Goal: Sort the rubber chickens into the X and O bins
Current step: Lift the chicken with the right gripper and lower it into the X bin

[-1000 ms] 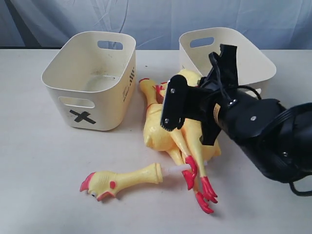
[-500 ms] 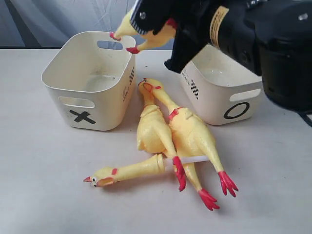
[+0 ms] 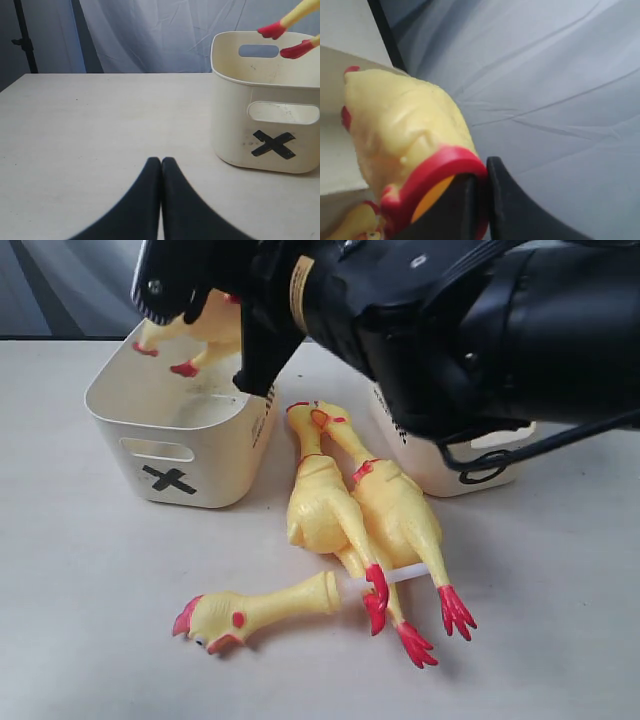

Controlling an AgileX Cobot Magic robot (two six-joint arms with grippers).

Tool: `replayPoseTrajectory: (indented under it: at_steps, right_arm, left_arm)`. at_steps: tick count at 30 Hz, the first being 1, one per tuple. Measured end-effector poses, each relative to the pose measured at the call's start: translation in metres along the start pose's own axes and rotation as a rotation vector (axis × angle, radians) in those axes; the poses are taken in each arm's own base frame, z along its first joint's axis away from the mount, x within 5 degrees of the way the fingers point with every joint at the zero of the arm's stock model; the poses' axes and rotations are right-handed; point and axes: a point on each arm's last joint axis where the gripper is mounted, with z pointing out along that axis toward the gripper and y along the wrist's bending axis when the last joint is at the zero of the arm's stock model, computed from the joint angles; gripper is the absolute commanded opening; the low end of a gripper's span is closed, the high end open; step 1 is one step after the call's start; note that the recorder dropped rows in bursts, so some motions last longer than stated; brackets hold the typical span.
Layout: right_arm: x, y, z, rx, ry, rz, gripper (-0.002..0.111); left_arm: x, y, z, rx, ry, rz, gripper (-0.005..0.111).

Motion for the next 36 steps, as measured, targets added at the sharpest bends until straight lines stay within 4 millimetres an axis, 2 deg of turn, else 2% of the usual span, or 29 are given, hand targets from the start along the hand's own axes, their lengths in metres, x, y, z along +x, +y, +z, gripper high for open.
replayPoseTrajectory:
  at_steps: [2, 3, 5, 8, 10, 18, 24, 27, 30, 36]
  right_arm:
    - [0.004, 0.006, 0.005, 0.01, 0.038, -0.028, 0.0]
    - [0.003, 0.007, 0.006, -0.002, 0.03, -0.031, 0.004]
    - [0.001, 0.01, 0.006, -0.026, 0.007, -0.033, 0.02]
    - [-0.002, 0.013, 0.005, -0.044, -0.013, -0.036, 0.055]
    - [-0.004, 0.013, 0.005, -0.047, -0.018, -0.035, 0.066]
    - [-0.001, 0.009, 0.004, 0.008, 0.029, -0.038, 0.049]
    - [-0.01, -0.002, -0.001, 0.01, -0.019, 0.023, 0.05]
    - [-0.022, -0.007, -0.001, -0.019, -0.09, 0.046, 0.058]
    - [-0.03, -0.005, 0.006, -0.035, -0.121, 0.043, 0.064]
    - [-0.027, 0.012, 0.031, -0.027, -0.045, 0.005, 0.064]
  left_arm:
    - [0.0, 0.0, 0.0, 0.0, 0.0, 0.0, 0.0]
    - [0.0, 0.0, 0.0, 0.0, 0.0, 0.001, 0.0]
    - [0.0, 0.0, 0.0, 0.0, 0.0, 0.001, 0.0]
    - [0.0, 0.0, 0.0, 0.0, 0.0, 0.001, 0.0]
    - [0.0, 0.0, 0.0, 0.0, 0.0, 0.001, 0.0]
    - [0.0, 0.0, 0.0, 0.0, 0.0, 0.001, 0.0]
    - [0.0, 0.0, 0.0, 0.0, 0.0, 0.001, 0.0]
    - [0.0, 0.0, 0.0, 0.0, 0.0, 0.001, 0.0]
    - [0.0, 0.0, 0.0, 0.0, 0.0, 0.001, 0.0]
    - [0.0, 0.0, 0.0, 0.0, 0.0, 0.001, 0.0]
